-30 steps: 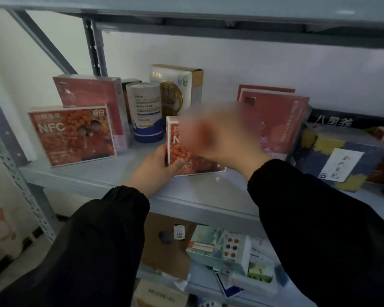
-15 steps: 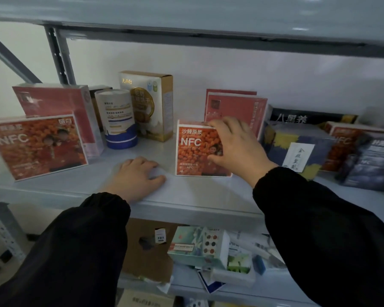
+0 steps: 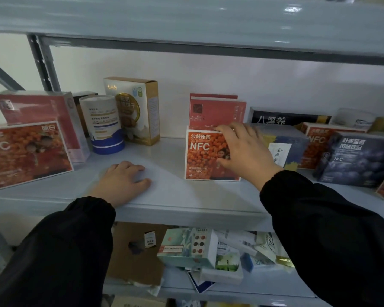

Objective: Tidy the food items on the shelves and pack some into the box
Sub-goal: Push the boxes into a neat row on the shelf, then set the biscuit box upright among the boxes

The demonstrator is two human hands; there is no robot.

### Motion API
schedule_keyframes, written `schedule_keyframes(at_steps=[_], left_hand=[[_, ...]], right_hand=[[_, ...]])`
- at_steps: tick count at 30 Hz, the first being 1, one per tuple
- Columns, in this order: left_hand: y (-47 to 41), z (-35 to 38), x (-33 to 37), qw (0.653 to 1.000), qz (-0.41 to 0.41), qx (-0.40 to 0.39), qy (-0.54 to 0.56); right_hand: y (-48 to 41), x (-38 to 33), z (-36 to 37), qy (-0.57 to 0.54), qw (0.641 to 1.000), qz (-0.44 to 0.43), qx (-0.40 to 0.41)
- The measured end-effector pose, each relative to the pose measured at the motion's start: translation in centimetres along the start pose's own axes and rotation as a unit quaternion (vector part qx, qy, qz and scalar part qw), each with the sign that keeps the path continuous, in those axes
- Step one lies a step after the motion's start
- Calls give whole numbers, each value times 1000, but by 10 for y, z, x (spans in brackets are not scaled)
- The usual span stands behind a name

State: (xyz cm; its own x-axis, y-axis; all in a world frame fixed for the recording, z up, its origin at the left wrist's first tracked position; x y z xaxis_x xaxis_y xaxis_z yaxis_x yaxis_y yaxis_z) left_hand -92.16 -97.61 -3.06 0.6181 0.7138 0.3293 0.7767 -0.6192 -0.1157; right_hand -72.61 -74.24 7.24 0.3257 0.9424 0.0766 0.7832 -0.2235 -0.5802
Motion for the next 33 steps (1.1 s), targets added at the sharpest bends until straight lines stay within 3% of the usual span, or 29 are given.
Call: schedule_keyframes(at_steps=[27,30,33], left_hand=[[0,4,5,998,25,-28,-59],[0,6,6,995,22,-47,-81],[-1,8,9,992,15,-57,-107]], right_hand=[[11,27,16,22,999,27,18],[18,9,7,19,998,-2,54],[28,-32,11,-10,995,-87,49]])
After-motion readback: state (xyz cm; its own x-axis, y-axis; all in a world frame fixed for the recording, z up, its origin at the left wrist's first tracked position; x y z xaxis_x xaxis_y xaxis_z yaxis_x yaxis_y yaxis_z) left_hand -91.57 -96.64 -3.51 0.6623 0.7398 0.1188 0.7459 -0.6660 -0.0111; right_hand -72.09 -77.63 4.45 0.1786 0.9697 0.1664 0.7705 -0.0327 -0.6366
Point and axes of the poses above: each hand's wrist, its own y-axis away from the middle knuckle, its own z-axis out of the palm, x = y × z, the point moved 7 cm from there along -y, towards the middle knuckle, and after that the axes turned 1 degree about x, right-handed, at the moved point
